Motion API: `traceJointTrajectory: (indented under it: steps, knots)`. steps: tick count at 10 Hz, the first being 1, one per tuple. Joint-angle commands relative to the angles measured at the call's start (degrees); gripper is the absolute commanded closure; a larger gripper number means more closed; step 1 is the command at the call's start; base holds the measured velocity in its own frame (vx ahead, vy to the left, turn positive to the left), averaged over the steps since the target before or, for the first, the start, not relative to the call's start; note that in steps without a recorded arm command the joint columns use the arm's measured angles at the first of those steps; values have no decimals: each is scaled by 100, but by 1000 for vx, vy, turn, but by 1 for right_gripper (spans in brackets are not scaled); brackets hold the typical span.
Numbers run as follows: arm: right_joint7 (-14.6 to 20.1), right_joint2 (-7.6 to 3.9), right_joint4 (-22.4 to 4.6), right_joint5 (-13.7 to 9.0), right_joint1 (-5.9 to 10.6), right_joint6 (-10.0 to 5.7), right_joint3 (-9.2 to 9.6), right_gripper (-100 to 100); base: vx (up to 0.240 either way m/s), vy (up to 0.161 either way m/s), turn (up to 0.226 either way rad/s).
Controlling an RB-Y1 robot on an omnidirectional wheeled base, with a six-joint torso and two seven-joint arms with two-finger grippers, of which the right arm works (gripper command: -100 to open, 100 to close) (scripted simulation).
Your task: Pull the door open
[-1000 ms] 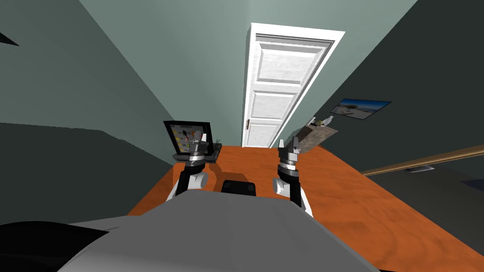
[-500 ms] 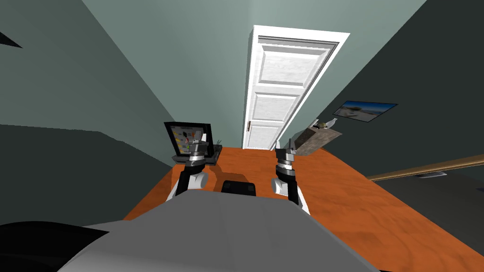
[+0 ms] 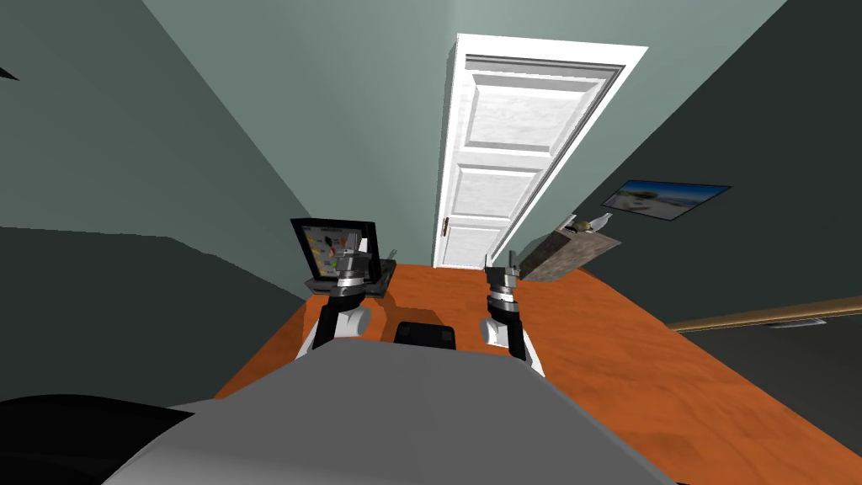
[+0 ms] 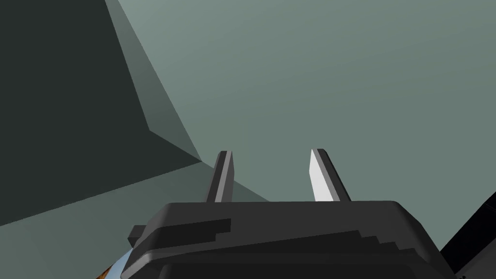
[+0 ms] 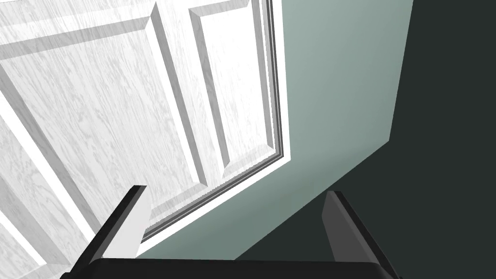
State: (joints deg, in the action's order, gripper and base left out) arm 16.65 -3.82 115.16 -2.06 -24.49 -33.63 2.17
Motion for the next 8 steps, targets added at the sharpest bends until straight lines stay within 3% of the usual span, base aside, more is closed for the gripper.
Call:
traceJointTrajectory:
  steps: [1, 8]
  knots:
    - [200, -51, -146, -81, 46, -14, 28, -100, 100, 11, 36]
    - [1063, -255, -930, -453, 243, -182, 187, -100, 99, 21, 33]
